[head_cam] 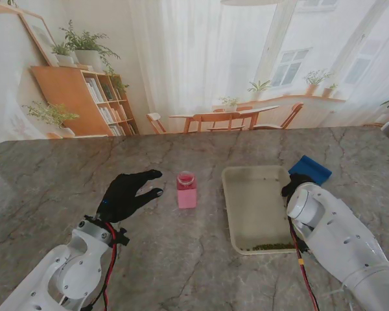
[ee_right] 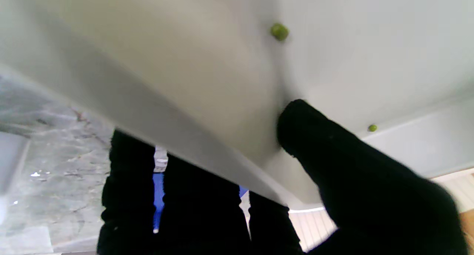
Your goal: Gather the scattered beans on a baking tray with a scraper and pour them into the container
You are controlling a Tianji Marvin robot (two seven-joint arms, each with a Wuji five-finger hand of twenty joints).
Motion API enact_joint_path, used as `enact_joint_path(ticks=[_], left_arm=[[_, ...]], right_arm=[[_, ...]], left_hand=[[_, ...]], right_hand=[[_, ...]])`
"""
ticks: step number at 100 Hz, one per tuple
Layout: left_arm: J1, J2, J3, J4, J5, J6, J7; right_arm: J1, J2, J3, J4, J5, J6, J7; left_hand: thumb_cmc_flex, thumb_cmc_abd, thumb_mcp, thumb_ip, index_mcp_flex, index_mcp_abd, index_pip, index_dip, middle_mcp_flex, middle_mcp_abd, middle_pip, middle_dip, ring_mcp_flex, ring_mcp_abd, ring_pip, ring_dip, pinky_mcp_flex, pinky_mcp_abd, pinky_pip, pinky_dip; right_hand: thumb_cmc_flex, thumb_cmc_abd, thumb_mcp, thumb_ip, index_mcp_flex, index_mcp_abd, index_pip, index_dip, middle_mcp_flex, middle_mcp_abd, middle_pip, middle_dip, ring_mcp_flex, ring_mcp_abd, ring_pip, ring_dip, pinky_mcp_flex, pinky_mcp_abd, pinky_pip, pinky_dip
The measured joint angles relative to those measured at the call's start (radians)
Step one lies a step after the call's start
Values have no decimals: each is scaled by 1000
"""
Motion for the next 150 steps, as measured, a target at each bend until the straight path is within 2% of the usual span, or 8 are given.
enact_joint_path(ticks=[13, 33, 60, 76, 86, 108, 134, 150], left_arm=[[1, 0, -1, 0, 0, 0, 0], [2, 0, -2, -1, 0, 1, 0], [4, 0, -5, -1, 1, 1, 2], [5, 0, -6, -1, 1, 1, 4], [6, 0, -6, -1, 1, 1, 5], [12, -1, -11, -3, 5, 3, 16], [20, -2, -17, -7, 6, 5, 19], [20, -2, -18, -7, 6, 5, 19]], right_arm=[[6, -8, 0, 6, 31, 17, -12], [7, -48, 29, 41, 129, 38, -139], [-2, -108, 111, 45, 246, 26, -268], [-15, -145, 161, 42, 311, 18, -349], [-19, -183, 206, 45, 443, 15, -463], [-12, -256, 291, 60, 608, 18, -581], [-5, -297, 336, 86, 694, -2, -659], [-4, -312, 361, 99, 755, -54, -695]], left_hand=[[0, 0, 0, 0, 0, 0, 0, 0, 0, 0, 0, 0, 0, 0, 0, 0, 0, 0, 0, 0], [0, 0, 0, 0, 0, 0, 0, 0, 0, 0, 0, 0, 0, 0, 0, 0, 0, 0, 0, 0], [0, 0, 0, 0, 0, 0, 0, 0, 0, 0, 0, 0, 0, 0, 0, 0, 0, 1, 0, 0], [0, 0, 0, 0, 0, 0, 0, 0, 0, 0, 0, 0, 0, 0, 0, 0, 0, 2, 0, 0], [0, 0, 0, 0, 0, 0, 0, 0, 0, 0, 0, 0, 0, 0, 0, 0, 0, 3, 0, 0], [0, 0, 0, 0, 0, 0, 0, 0, 0, 0, 0, 0, 0, 0, 0, 0, 0, 5, 0, 0], [0, 0, 0, 0, 0, 0, 0, 0, 0, 0, 0, 0, 0, 0, 0, 0, 0, 5, 0, 0], [0, 0, 0, 0, 0, 0, 0, 0, 0, 0, 0, 0, 0, 0, 0, 0, 0, 6, 0, 0]], right_hand=[[9, -25, -1, -1, 52, -61, 159, 75, 10, -12, 13, 2, 10, -3, 6, 2, 0, 9, 3, 0], [21, -141, 79, -11, 146, -76, 157, 176, 69, -22, -20, -29, 96, 5, -23, -24, 61, 46, -2, -51], [44, -177, 137, 49, 168, -66, 157, 462, 148, 55, -258, -266, 158, 179, -198, -151, 136, 133, -117, -204], [61, -166, 174, 69, 168, -54, 171, 614, 122, 100, -355, -370, 158, 218, -273, -159, 214, 171, -156, -307], [85, -163, 207, 91, 168, -32, 192, 670, 118, 137, -384, -406, 160, 218, -324, -175, 276, 190, -159, -372], [162, -190, 257, 91, 168, -18, 215, 721, 160, 134, -356, -408, 216, 190, -373, -203, 366, 189, -105, -450], [224, -291, 331, 46, 196, -18, 209, 710, 229, 12, -219, -332, 299, 155, -380, -223, 413, 159, -66, -496], [236, -318, 350, 37, 207, -18, 206, 687, 240, -15, -171, -322, 321, 156, -403, -245, 421, 159, -55, -542]])
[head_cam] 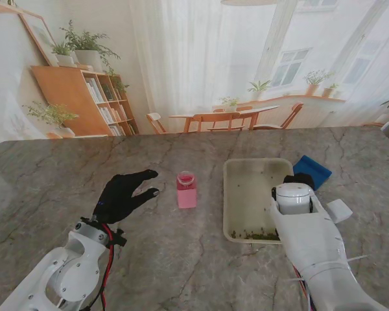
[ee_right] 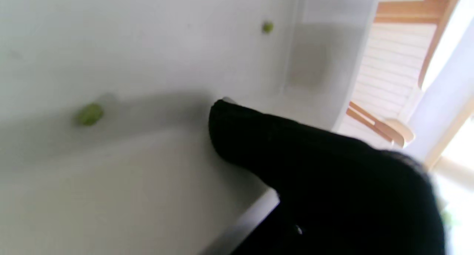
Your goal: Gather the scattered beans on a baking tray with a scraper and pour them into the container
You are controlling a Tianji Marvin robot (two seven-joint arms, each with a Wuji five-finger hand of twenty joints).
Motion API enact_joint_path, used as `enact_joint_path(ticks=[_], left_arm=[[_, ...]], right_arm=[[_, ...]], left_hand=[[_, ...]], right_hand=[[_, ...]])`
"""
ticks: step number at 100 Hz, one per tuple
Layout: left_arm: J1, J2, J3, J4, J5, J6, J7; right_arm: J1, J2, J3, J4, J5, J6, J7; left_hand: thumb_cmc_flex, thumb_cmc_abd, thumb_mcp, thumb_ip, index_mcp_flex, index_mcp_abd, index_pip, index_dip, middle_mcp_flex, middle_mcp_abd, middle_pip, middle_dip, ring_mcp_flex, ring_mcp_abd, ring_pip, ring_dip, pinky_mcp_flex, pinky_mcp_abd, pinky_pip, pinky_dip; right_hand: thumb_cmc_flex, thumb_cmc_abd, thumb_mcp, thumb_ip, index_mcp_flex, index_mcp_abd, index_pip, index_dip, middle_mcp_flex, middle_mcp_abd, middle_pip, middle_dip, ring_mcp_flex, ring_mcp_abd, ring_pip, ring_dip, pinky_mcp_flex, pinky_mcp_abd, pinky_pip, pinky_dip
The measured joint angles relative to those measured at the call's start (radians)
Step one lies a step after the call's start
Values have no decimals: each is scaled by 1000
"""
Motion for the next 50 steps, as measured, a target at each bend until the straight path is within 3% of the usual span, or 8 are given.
enact_joint_path(ticks=[15, 50], left_arm=[[0, 0, 0, 0, 0, 1, 0], [0, 0, -1, 0, 0, 1, 0]], right_arm=[[0, -20, 28, 3, 73, -39, -72], [-19, -34, 46, -36, 146, -49, -103]], left_hand=[[0, 0, 0, 0, 0, 0, 0, 0, 0, 0, 0, 0, 0, 0, 0, 0, 0, 0, 0, 0], [0, 0, 0, 0, 0, 0, 0, 0, 0, 0, 0, 0, 0, 0, 0, 0, 0, 1, 0, 0]], right_hand=[[1, -13, 23, 0, 10, -2, 5, -2, 0, 0, 4, 1, 13, 17, -43, 0, 14, -15, 0, -17], [12, -50, 64, 0, 23, -17, 5, -15, -16, -13, 80, 60, 55, 1, 88, 71, 22, -15, 46, -18]])
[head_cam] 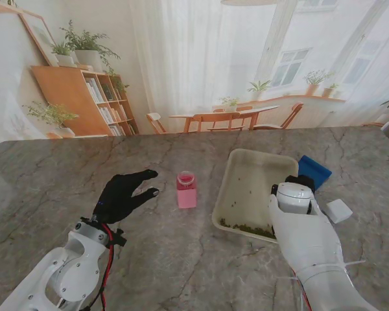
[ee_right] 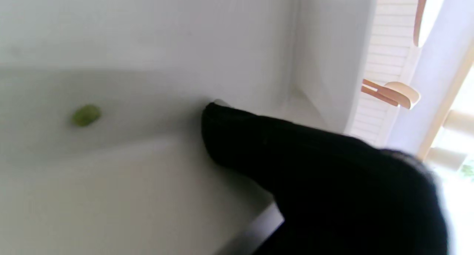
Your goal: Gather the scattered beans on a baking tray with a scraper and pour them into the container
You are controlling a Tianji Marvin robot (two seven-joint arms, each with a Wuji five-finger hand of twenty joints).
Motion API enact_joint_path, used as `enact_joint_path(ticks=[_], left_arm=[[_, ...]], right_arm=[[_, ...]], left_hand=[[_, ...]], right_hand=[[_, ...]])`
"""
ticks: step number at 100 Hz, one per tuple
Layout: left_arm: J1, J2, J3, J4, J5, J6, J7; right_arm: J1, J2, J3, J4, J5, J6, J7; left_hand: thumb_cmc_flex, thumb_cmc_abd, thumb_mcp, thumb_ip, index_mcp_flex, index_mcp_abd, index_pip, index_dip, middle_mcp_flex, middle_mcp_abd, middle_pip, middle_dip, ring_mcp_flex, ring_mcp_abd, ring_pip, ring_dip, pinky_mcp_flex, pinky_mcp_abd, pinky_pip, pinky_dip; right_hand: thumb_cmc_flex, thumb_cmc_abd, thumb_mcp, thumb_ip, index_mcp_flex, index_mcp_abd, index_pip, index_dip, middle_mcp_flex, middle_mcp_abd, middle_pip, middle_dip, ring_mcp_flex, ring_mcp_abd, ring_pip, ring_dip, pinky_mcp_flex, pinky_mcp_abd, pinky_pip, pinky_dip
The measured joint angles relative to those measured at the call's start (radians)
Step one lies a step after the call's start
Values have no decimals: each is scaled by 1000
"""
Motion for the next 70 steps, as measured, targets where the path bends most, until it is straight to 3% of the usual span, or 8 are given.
enact_joint_path(ticks=[17, 31, 57, 70], left_arm=[[0, 0, 0, 0, 1, 1, 2], [1, 0, 0, -1, 4, 6, 4], [10, -1, -11, -7, 6, 17, 2], [10, -1, -18, -7, 5, 21, -3]], right_arm=[[-3, -7, 10, -22, 16, 5, -29], [-2, -12, 22, -59, 13, 57, -42], [21, -17, 35, -100, 2, 110, -58], [43, -17, 31, -106, -10, 128, -43]], left_hand=[[0, 0, 0, 0, 0, 0, 0, 0, 0, 0, 0, 0, 0, 0, 0, 0, 0, 1, 0, 0], [0, 0, 0, 0, 0, 0, 0, 0, 0, 0, 0, 0, 0, 0, 0, 0, 0, 1, 0, 0], [0, 0, 0, 0, 0, 0, 0, 0, 0, 0, 0, 0, 0, 0, 0, 0, 0, 1, 0, 0], [0, 0, 0, 0, 0, 0, 0, 0, 0, 0, 0, 0, 0, 0, 0, 0, 0, 1, 0, 0]], right_hand=[[5, -15, 2, 0, 13, -3, -1, -2, -10, -14, 43, 40, 1, -10, 53, 27, 7, -1, 41, 0], [5, -24, 11, -7, 13, -3, -1, -2, -20, -22, 61, 68, 0, -10, 84, 36, 9, -4, 56, 16], [5, -25, 21, -19, 13, -3, -1, -2, -47, -31, 90, 144, -33, -10, 151, 119, 10, -9, 50, 174], [5, -25, 29, -28, 24, -2, -1, -2, -48, -31, 94, 164, -42, -10, 163, 138, 10, -9, 50, 188]])
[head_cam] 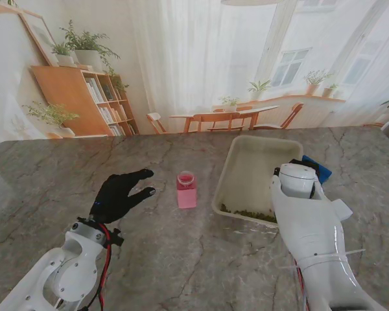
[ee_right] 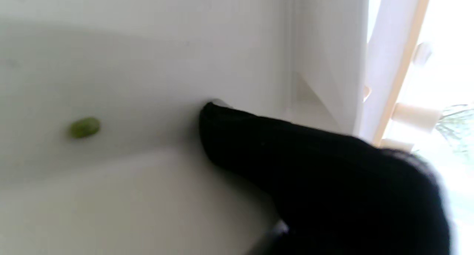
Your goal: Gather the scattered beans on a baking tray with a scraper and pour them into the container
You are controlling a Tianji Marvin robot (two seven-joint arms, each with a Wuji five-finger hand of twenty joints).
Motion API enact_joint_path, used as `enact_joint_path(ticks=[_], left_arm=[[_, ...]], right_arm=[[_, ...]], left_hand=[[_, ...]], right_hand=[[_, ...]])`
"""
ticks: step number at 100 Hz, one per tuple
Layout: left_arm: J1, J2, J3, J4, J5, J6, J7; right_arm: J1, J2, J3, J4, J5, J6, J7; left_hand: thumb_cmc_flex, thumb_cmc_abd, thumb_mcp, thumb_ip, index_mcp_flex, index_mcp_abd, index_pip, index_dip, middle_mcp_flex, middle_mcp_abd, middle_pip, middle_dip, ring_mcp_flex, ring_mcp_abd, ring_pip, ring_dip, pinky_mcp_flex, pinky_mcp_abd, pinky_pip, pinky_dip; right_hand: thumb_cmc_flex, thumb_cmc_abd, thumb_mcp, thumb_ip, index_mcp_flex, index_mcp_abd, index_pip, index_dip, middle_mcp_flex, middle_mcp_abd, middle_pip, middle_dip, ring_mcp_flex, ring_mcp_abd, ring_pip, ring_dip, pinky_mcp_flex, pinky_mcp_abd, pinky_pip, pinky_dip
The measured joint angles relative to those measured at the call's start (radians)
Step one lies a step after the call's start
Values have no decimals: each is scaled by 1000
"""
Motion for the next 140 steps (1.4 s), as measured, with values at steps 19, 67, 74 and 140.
enact_joint_path(ticks=[19, 67, 74, 140], left_arm=[[-3, -1, -9, 9, -23, 0, -5], [-71, -6, -1, 43, -87, 44, -66], [-83, -5, -1, 43, -91, 53, -80], [-185, 2, 14, 43, -121, 33, -138]], right_arm=[[43, 11, -27, -2, -18, 12, 72], [241, 51, -115, 86, -83, 8, 250], [269, 49, -119, 110, -79, 3, 252], [423, 33, -236, 208, -44, -50, 270]], left_hand=[[0, 0, 0, 0, 0, 0, 0, 0, 0, 0, 0, 0, 0, 0, 0, 0, 0, 0, 0, 0], [0, 0, 0, 0, 0, 0, 0, 0, 0, 0, 0, 0, 0, 0, 0, 0, 0, 2, 0, 0], [0, 0, 0, 0, 0, 0, 0, 0, 0, 0, 0, 0, 0, 0, 0, 0, 0, 2, 0, 0], [1, 22, 8, 0, 8, 0, -5, 0, -24, 0, -14, -2, -4, 1, -17, -5, -18, 5, 0, 0]], right_hand=[[0, -8, 2, -1, 12, 1, 0, 0, 0, -5, 0, 15, -6, 0, 14, 14, 0, 0, 0, 25], [-1, -10, 3, -1, 15, -9, 0, 0, 0, -9, 1, 41, -11, -2, 25, 25, 0, 0, 0, 49], [-1, -14, 3, -1, 23, -9, 0, 0, 0, -12, 1, 49, -11, -2, 26, 25, 0, 0, 0, 50], [-1, -17, 3, -1, 24, -11, 0, 0, 0, -14, 1, 54, -15, -2, 35, 31, 0, 0, 0, 61]])
